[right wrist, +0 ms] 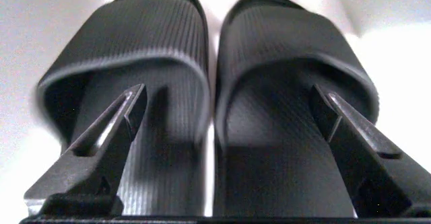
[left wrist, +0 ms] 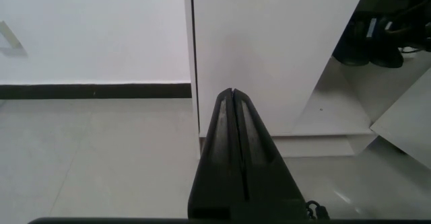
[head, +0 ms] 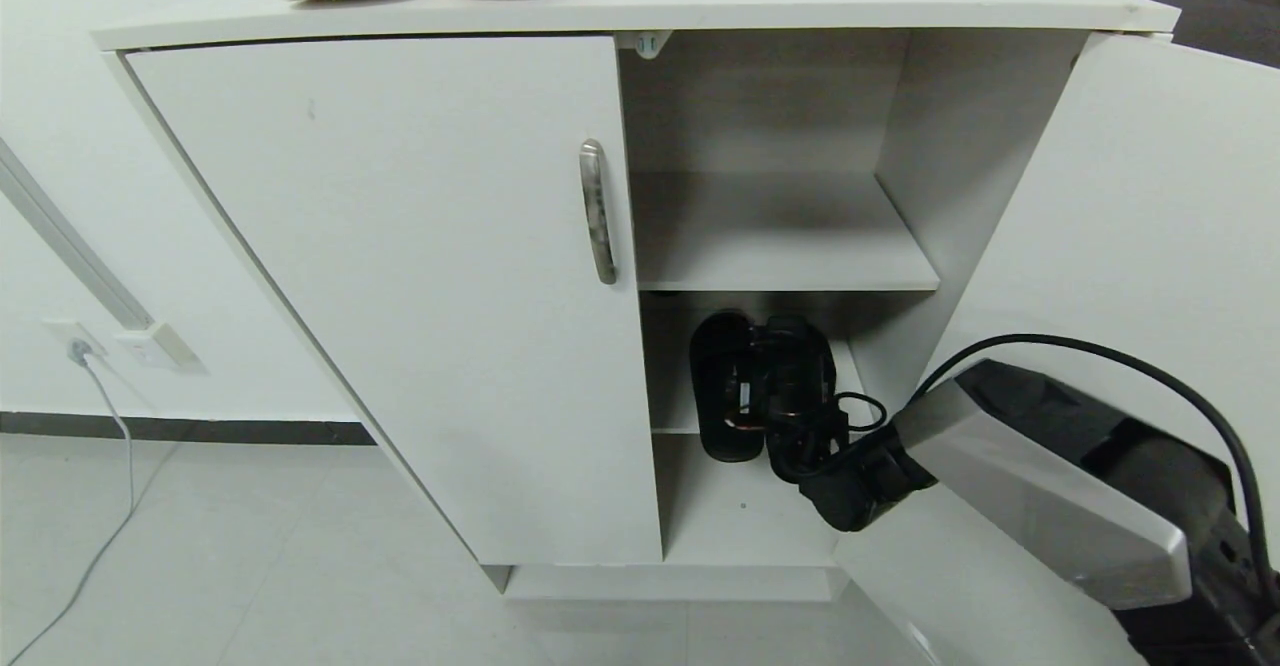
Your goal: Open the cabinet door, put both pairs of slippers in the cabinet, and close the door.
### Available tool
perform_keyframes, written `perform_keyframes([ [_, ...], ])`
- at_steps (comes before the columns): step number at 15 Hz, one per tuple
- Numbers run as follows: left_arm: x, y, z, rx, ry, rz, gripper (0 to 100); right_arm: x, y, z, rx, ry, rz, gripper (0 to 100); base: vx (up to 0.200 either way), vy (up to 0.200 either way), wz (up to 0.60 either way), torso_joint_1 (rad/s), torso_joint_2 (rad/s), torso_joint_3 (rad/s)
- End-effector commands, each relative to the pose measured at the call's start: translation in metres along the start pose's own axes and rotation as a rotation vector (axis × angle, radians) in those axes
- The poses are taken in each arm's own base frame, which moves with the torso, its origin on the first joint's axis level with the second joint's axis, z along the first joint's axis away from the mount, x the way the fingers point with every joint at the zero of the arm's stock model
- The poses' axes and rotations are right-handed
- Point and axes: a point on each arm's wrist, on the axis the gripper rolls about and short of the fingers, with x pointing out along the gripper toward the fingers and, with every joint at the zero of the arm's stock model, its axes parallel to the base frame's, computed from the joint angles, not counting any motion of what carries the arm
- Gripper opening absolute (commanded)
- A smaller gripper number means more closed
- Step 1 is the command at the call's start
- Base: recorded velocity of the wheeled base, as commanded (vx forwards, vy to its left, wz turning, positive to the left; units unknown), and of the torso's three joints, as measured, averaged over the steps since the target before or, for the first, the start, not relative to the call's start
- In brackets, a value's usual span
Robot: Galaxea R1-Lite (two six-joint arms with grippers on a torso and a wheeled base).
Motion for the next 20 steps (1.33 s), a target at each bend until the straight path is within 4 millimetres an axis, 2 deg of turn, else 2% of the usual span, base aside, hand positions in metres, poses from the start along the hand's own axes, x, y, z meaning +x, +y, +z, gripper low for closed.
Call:
perform_keyframes([
  [1, 0.000, 0.000, 0.000, 0.001, 0.001, 0.001, 0, -0.040, -0.009, 0.024, 0.013, -0.021, 0.035, 100, 0.000, 0.000, 0.00, 0.000, 0.00, 0.000],
  [3, 0.000, 0.000, 0.000, 0.001, 0.001, -0.001, 0, -0.060, -0.012, 0.022, 0.010, -0.020, 0.058, 100, 0.000, 0.000, 0.00, 0.000, 0.00, 0.000],
  [4, 0.000, 0.000, 0.000, 0.001, 0.001, -0.001, 0, -0.079, -0.014, 0.019, 0.004, -0.016, 0.085, 100, 0.000, 0.000, 0.00, 0.000, 0.00, 0.000],
  [8, 0.000, 0.000, 0.000, 0.001, 0.001, -0.001, 0, -0.128, -0.014, 0.014, -0.021, 0.003, 0.164, 100, 0.000, 0.000, 0.00, 0.000, 0.00, 0.000],
  [9, 0.000, 0.000, 0.000, 0.001, 0.001, -0.001, 0, -0.147, -0.014, 0.013, -0.023, 0.001, 0.200, 100, 0.000, 0.000, 0.00, 0.000, 0.00, 0.000],
  [10, 0.000, 0.000, 0.000, 0.000, 0.001, 0.001, 0, -0.154, -0.016, 0.012, -0.032, 0.007, 0.210, 100, 0.000, 0.000, 0.00, 0.000, 0.00, 0.000],
  [15, 0.000, 0.000, 0.000, 0.001, 0.001, -0.001, 0, -0.160, -0.022, 0.016, -0.035, 0.005, 0.212, 100, 0.000, 0.000, 0.00, 0.000, 0.00, 0.000],
  [20, 0.000, 0.000, 0.000, 0.003, 0.001, -0.001, 0, -0.162, -0.020, 0.016, -0.038, 0.006, 0.221, 100, 0.000, 0.000, 0.00, 0.000, 0.00, 0.000],
])
